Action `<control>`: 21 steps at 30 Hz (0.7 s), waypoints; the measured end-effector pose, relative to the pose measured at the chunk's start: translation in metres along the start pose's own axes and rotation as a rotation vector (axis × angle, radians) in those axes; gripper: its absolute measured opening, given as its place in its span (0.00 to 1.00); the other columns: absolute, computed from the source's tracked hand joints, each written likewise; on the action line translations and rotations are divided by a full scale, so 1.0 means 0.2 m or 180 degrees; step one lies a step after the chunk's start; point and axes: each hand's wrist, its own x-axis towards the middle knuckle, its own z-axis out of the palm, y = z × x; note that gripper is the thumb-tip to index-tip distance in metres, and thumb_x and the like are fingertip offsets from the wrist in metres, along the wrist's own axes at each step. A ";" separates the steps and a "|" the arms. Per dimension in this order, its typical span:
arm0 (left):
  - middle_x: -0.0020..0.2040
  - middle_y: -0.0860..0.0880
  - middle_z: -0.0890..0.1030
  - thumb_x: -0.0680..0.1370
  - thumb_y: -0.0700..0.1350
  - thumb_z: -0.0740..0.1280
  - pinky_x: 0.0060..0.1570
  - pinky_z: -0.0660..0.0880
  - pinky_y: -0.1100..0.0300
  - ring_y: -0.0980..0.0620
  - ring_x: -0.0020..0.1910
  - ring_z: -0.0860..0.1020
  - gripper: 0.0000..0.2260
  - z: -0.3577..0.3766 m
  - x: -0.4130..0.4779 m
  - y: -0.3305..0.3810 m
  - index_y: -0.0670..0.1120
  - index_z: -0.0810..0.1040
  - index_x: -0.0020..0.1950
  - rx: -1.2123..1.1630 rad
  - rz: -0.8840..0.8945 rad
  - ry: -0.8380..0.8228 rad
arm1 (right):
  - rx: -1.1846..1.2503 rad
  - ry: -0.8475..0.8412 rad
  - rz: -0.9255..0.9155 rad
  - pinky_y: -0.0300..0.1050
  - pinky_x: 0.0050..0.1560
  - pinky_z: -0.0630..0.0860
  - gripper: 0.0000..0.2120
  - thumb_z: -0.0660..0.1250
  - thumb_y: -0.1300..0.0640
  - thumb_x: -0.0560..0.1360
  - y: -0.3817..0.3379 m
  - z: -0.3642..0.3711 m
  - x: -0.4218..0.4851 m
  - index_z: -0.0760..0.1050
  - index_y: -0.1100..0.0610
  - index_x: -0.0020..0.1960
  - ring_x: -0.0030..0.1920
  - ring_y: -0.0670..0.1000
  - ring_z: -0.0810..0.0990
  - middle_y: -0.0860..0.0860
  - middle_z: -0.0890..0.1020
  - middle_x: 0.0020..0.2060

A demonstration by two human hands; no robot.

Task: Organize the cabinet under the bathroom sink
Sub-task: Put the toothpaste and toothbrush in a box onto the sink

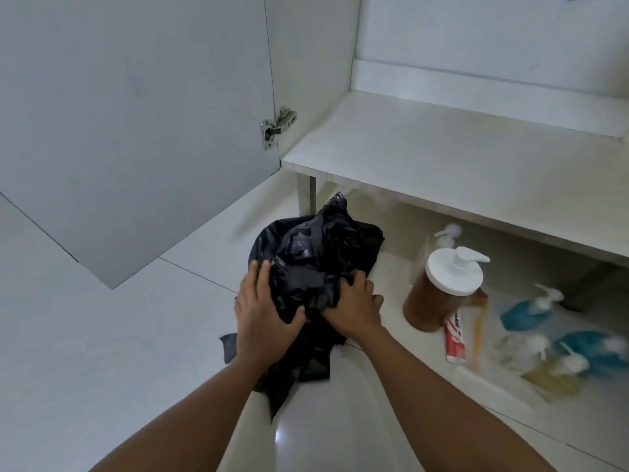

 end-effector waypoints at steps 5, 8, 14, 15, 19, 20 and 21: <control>0.76 0.49 0.67 0.73 0.65 0.61 0.75 0.53 0.36 0.44 0.76 0.60 0.35 0.00 0.11 0.02 0.52 0.63 0.77 0.1029 0.0077 -0.1138 | 0.0139 -0.0078 -0.0337 0.59 0.64 0.62 0.39 0.65 0.34 0.71 0.07 -0.02 -0.03 0.54 0.43 0.77 0.70 0.56 0.64 0.49 0.64 0.71; 0.76 0.48 0.66 0.71 0.70 0.54 0.73 0.42 0.29 0.43 0.78 0.57 0.39 0.00 0.14 0.09 0.49 0.61 0.77 0.1146 -0.0011 -0.0692 | 0.0300 0.0150 -0.0314 0.58 0.67 0.63 0.37 0.62 0.30 0.72 0.14 -0.03 -0.06 0.58 0.44 0.76 0.70 0.52 0.63 0.47 0.66 0.71; 0.82 0.46 0.54 0.76 0.65 0.56 0.75 0.40 0.33 0.43 0.81 0.46 0.39 0.16 0.19 0.39 0.44 0.54 0.81 0.0755 0.1404 -0.0153 | 0.1326 0.1238 -0.0167 0.44 0.54 0.76 0.17 0.67 0.51 0.78 0.32 -0.02 -0.21 0.73 0.54 0.65 0.56 0.47 0.75 0.45 0.76 0.55; 0.81 0.46 0.57 0.76 0.63 0.56 0.76 0.42 0.35 0.44 0.81 0.48 0.38 0.19 0.18 0.46 0.45 0.56 0.81 0.0604 0.1494 -0.0235 | 0.1379 0.1322 -0.0040 0.43 0.52 0.77 0.15 0.67 0.52 0.78 0.35 -0.03 -0.23 0.75 0.54 0.63 0.53 0.45 0.76 0.44 0.76 0.53; 0.75 0.45 0.68 0.77 0.58 0.64 0.76 0.57 0.47 0.45 0.76 0.63 0.33 0.33 0.13 0.66 0.44 0.62 0.78 -0.0310 0.1575 -0.0715 | 0.1436 0.1563 0.0399 0.42 0.47 0.77 0.06 0.68 0.54 0.78 0.48 -0.05 -0.33 0.76 0.54 0.53 0.45 0.45 0.77 0.45 0.79 0.45; 0.74 0.45 0.69 0.77 0.56 0.66 0.74 0.63 0.49 0.46 0.74 0.67 0.32 0.36 0.12 0.70 0.44 0.63 0.78 -0.0624 0.1471 -0.0967 | 0.1515 0.1687 0.0528 0.43 0.45 0.77 0.04 0.68 0.55 0.77 0.51 -0.07 -0.35 0.75 0.53 0.51 0.44 0.46 0.77 0.46 0.80 0.44; 0.73 0.46 0.70 0.77 0.54 0.68 0.71 0.68 0.49 0.47 0.71 0.69 0.32 0.39 0.10 0.74 0.45 0.63 0.77 -0.0926 0.1321 -0.1236 | 0.1613 0.1822 0.0657 0.43 0.44 0.77 0.04 0.68 0.55 0.76 0.55 -0.09 -0.36 0.75 0.53 0.49 0.43 0.46 0.77 0.47 0.79 0.42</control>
